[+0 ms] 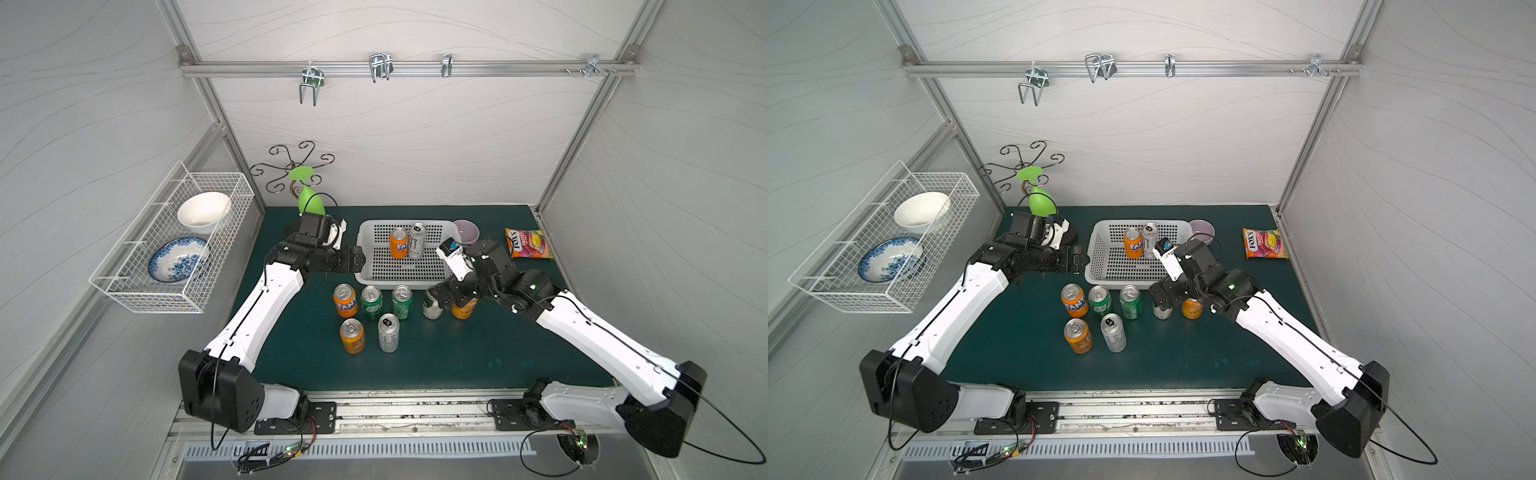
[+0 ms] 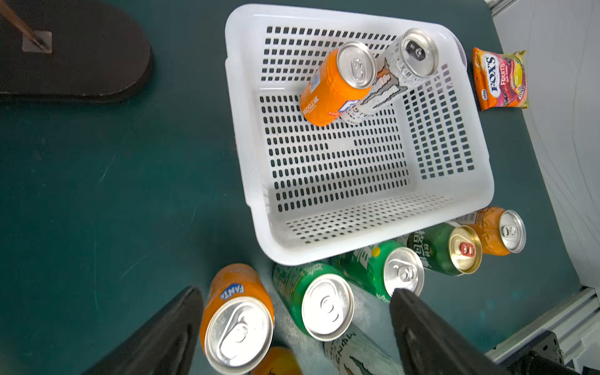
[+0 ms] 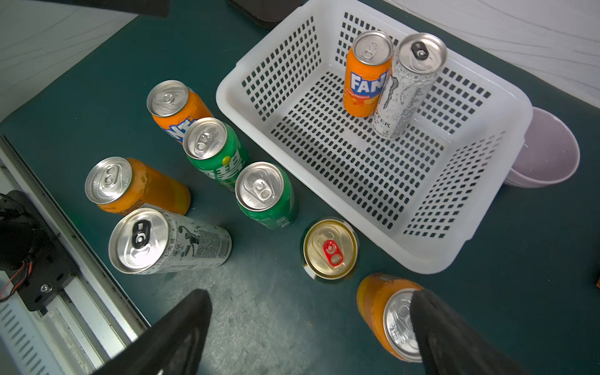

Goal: Take out the drinks from the basket
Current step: Pick up the drink from the basket.

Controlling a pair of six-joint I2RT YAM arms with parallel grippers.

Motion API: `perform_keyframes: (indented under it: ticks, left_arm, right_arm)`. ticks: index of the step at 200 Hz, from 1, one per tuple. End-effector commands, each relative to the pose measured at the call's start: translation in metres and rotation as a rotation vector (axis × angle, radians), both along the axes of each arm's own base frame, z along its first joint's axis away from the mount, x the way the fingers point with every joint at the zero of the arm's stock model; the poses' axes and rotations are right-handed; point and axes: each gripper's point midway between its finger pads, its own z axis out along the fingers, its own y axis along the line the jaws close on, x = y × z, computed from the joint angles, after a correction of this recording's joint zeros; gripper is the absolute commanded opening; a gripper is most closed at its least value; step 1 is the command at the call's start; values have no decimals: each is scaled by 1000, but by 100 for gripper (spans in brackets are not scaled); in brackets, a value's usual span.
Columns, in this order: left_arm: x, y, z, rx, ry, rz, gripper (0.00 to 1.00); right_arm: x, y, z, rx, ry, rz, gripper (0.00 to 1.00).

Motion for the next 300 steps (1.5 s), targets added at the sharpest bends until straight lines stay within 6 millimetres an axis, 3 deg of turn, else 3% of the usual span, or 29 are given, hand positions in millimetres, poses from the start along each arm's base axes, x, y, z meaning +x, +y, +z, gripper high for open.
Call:
perform_keyframes:
  ticks: [1,128,236,300]
  left_arm:
    - [20,-14,21,6,-68,-33,95]
    - [79,-80,-7,99,-30,-223,95]
    - [122,-113,-48,142,-24,-346,95]
    - [139,-134,-72,153,-47,-433,95]
  right_arm:
    - [-5,-11,2,30,25,-23,99]
    - [5,-66,-8,87,89,-206,99]
    - [4,-88,-8,111,90,-261,99]
    - [6,-91,-7,117,97,-269,99]
